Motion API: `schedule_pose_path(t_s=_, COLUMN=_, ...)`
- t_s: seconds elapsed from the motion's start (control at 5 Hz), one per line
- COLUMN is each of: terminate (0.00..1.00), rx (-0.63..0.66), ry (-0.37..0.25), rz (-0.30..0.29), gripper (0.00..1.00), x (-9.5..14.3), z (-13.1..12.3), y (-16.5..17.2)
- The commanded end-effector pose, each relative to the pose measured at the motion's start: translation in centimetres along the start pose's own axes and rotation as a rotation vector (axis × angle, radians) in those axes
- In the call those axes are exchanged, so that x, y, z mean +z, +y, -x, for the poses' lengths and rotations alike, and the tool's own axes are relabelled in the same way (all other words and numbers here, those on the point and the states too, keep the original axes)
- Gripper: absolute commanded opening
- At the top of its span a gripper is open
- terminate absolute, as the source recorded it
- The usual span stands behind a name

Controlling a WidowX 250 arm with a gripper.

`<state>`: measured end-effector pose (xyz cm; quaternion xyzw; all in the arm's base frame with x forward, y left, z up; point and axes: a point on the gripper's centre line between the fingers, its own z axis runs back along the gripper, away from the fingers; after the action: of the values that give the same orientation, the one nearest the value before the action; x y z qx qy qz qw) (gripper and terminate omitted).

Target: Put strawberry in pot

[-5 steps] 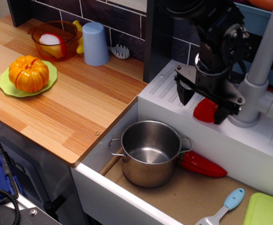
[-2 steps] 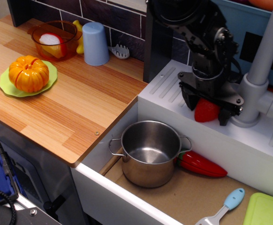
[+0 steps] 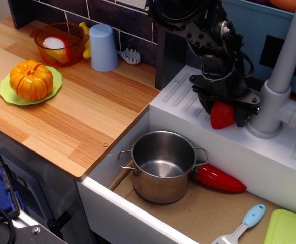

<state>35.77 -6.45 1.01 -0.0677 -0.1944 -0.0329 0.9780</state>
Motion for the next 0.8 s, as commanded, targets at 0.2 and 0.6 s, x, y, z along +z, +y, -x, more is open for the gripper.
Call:
schedule_pose_path(t_s=0.2, terminate=0.0, rx=-0.019, ry=0.102, rz=-0.077, gripper=0.0, x=4.8, z=0.6, y=2.3)
schedule_pose_path(t_s=0.6, terminate=0.0, rx=-0.046, ry=0.165, rz=-0.069, gripper=0.0, x=6.0, z=2.5, y=5.2)
